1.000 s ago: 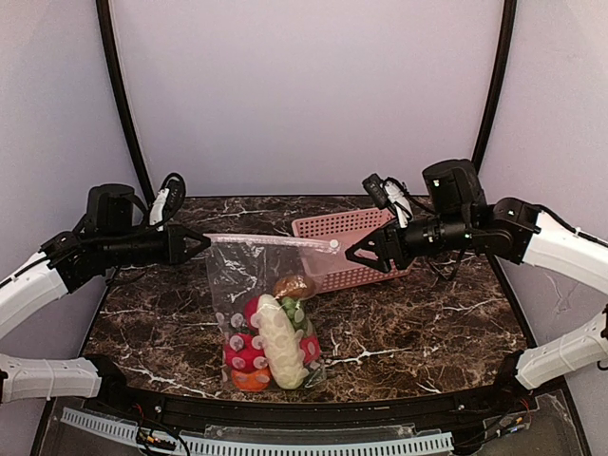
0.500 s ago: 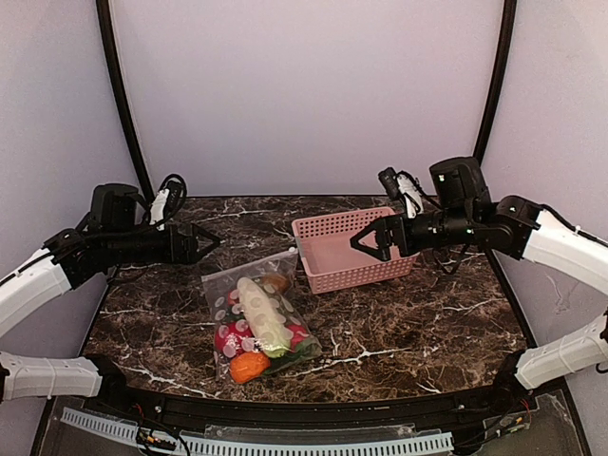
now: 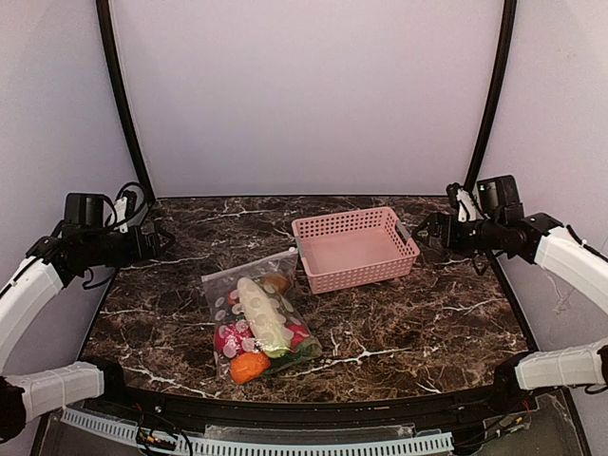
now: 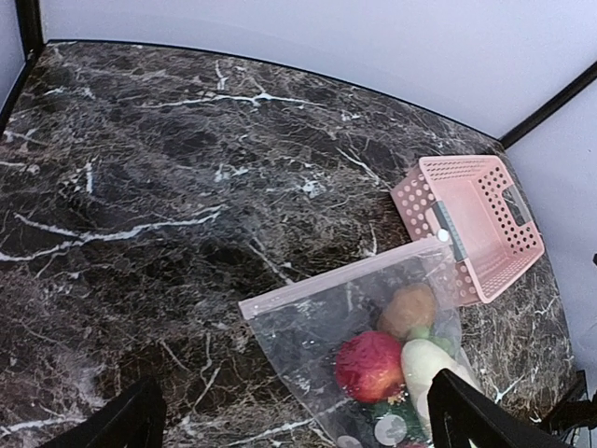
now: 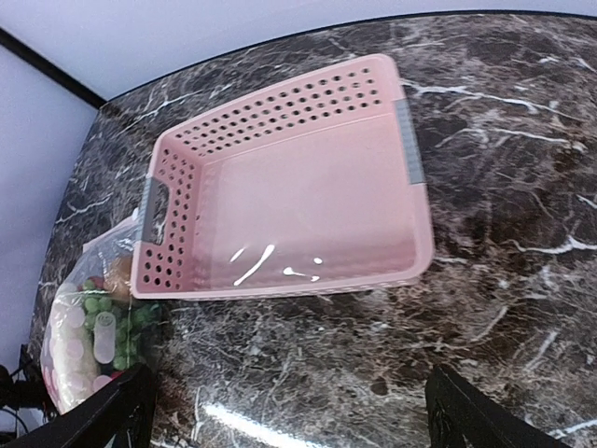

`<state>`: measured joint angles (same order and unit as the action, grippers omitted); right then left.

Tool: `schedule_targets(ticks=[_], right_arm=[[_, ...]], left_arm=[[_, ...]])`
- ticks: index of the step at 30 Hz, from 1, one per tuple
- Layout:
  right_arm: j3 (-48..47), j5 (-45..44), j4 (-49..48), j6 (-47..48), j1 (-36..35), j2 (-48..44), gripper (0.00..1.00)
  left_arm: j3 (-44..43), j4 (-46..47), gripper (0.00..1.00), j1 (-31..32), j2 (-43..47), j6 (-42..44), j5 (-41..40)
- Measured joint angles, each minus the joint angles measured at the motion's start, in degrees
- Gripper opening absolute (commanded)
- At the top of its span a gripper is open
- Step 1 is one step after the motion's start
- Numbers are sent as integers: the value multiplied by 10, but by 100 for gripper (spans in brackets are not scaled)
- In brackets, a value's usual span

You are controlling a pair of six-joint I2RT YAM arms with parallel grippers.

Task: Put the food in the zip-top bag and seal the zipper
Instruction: Reset both arms

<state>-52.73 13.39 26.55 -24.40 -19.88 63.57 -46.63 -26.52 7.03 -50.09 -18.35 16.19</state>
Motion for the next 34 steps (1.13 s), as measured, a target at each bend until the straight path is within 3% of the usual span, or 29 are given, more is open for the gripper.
schedule_targets(ticks=[8,21,34], right_arm=[[41,-4,-2,18,106,-71,99],[156,-60,-93,119,113,-262,99],[174,-77,-126,134,113,-279,99]], left_arm=[[26,-6,99,-92,42,24,15],[100,17,99,-94,234,98,-126],[102,22,99,-94,240,109,-163]])
